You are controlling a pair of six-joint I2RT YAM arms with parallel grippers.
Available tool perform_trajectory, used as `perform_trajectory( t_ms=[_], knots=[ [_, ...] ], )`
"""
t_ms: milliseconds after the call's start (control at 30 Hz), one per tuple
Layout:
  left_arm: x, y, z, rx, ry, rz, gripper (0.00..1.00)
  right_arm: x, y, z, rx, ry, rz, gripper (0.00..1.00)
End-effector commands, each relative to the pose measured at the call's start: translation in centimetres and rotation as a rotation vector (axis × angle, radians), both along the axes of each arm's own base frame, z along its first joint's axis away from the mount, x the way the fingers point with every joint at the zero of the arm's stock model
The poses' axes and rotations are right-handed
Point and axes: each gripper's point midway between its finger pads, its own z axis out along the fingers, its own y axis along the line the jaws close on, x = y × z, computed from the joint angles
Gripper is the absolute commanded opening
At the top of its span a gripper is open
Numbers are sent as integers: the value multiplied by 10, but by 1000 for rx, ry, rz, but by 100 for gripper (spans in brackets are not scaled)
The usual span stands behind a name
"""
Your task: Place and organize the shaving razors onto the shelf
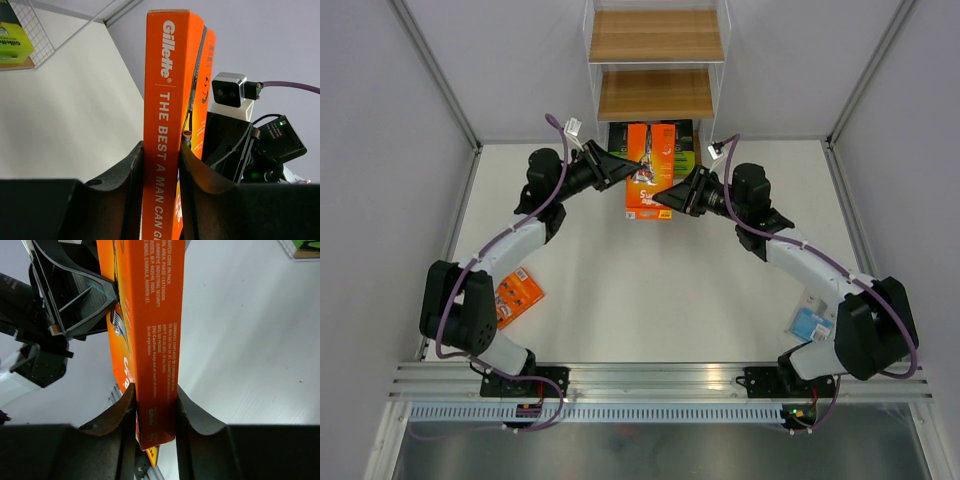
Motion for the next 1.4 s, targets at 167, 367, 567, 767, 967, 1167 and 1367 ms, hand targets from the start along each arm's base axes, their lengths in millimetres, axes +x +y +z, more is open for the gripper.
perform_trajectory(
  t_ms=[167,367,567,767,967,1167,1367],
  knots=[
    [31,9,11,21,33,70,37,29,18,28,63,-45,-8,20],
    [74,49,5,88,82,209,61,71,21,38,102,-41,-97,7],
    [103,54,8,125,76,234,65,123,37,66,183,-94,-119,0],
    [119,86,-6,192,112,342,66,172,35,71,243,-63,-213,0],
    [107,142,2,302,70,483,67,195,36,68,275,-37,-257,1],
    [94,155,5,388,15,510,67,218,36,62,245,-9,-319,1],
    [94,150,0,377,21,477,66,232,43,59,229,18,-319,2]
  ],
)
